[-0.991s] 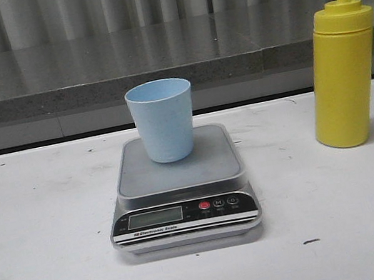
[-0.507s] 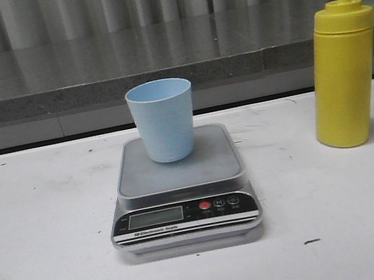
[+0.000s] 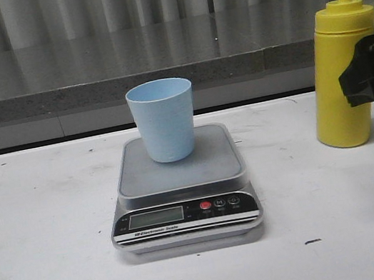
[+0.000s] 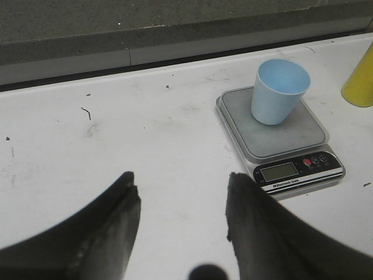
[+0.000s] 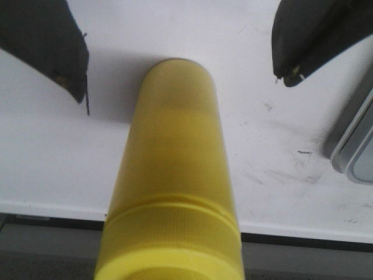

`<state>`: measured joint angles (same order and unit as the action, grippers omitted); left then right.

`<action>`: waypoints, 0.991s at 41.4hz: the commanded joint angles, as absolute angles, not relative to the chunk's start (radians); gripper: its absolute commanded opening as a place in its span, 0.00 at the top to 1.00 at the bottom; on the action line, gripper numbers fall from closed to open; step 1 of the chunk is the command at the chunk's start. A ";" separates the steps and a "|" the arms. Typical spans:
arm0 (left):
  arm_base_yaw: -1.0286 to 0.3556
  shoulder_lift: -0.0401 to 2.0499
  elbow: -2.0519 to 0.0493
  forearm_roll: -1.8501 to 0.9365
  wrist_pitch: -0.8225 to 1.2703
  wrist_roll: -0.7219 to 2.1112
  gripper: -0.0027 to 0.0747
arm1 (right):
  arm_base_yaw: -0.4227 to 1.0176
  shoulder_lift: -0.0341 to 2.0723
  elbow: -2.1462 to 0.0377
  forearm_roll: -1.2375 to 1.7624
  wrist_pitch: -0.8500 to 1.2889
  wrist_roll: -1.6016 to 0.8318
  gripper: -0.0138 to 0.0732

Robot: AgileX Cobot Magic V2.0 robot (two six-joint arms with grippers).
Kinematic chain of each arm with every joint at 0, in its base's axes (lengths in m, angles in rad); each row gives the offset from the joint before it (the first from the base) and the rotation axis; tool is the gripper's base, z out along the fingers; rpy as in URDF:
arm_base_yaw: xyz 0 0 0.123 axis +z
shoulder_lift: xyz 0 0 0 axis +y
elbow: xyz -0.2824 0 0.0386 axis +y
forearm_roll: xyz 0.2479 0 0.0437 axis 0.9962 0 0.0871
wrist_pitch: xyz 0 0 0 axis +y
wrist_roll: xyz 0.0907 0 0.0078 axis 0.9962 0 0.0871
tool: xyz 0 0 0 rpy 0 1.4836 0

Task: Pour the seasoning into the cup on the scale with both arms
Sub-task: 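Move the right gripper to the yellow squeeze bottle and grasp it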

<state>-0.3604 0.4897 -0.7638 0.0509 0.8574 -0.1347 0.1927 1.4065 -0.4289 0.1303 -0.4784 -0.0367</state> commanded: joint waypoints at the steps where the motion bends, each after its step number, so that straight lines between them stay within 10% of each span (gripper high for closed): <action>1: -0.360 0.494 -0.789 0.046 0.784 -0.141 0.52 | 0.195 1.449 -0.449 0.123 -0.686 -0.033 0.09; 41: -0.360 0.494 -0.789 0.046 0.784 -0.141 0.52 | 0.192 1.872 -0.662 0.123 -1.061 0.047 0.09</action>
<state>-0.3604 0.4897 -0.7638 0.0509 0.8574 -0.1347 0.1927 1.8976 -0.6224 0.1303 -0.9786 0.0489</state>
